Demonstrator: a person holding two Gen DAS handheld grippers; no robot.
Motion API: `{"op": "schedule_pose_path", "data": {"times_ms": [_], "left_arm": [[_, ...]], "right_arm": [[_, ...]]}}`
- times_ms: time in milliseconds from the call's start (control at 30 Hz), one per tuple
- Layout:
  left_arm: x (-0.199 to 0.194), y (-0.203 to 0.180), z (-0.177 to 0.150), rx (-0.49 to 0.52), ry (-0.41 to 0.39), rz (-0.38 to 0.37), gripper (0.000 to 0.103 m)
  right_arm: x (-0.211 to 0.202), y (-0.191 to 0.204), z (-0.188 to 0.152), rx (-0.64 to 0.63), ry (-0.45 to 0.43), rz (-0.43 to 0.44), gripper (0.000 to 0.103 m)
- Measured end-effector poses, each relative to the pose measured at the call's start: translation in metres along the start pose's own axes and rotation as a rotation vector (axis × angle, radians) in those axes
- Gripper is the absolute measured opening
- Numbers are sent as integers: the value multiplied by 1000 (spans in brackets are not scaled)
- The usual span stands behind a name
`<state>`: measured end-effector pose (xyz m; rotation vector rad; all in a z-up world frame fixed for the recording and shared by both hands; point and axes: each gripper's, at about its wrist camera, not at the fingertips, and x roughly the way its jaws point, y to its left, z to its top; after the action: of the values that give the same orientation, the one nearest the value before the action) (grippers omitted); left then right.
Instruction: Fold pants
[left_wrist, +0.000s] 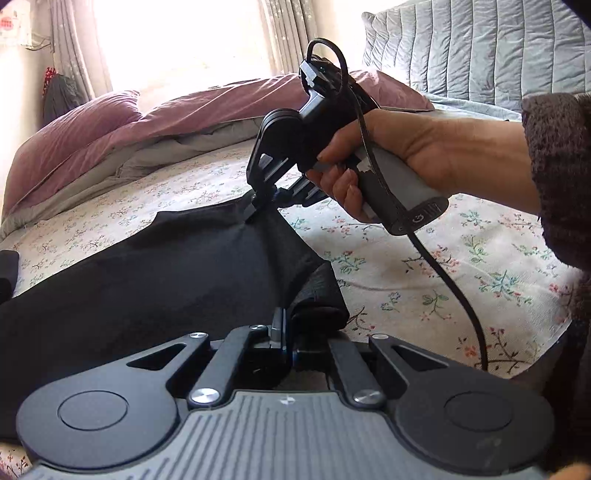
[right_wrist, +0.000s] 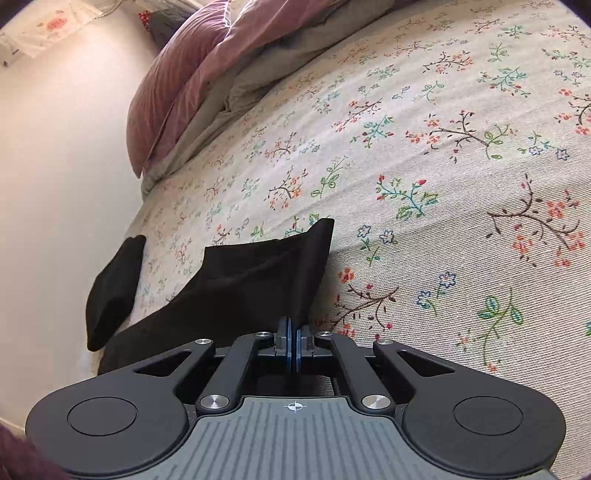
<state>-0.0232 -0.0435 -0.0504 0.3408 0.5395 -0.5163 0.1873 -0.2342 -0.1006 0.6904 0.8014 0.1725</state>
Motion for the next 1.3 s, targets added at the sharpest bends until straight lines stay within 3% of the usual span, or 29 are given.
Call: {"op": "schedule_pose_path", "data": {"times_ms": [167, 433, 667, 967, 1300], "left_arm": [[-10, -27, 17, -75, -37, -96, 11], [-26, -70, 31, -204, -78, -283, 11], [-44, -75, 33, -303, -127, -310, 11], [-58, -20, 33, -500, -189, -293, 11], [-67, 72, 5, -740, -211, -207, 11]], "right_arm": [[-51, -40, 4, 103, -5, -45, 1], [-157, -89, -8, 161, -118, -84, 1], [-197, -96, -18, 193, -182, -102, 1], [-183, -19, 1, 129, -212, -67, 1], [-95, 98, 4, -39, -128, -86, 2]]}}
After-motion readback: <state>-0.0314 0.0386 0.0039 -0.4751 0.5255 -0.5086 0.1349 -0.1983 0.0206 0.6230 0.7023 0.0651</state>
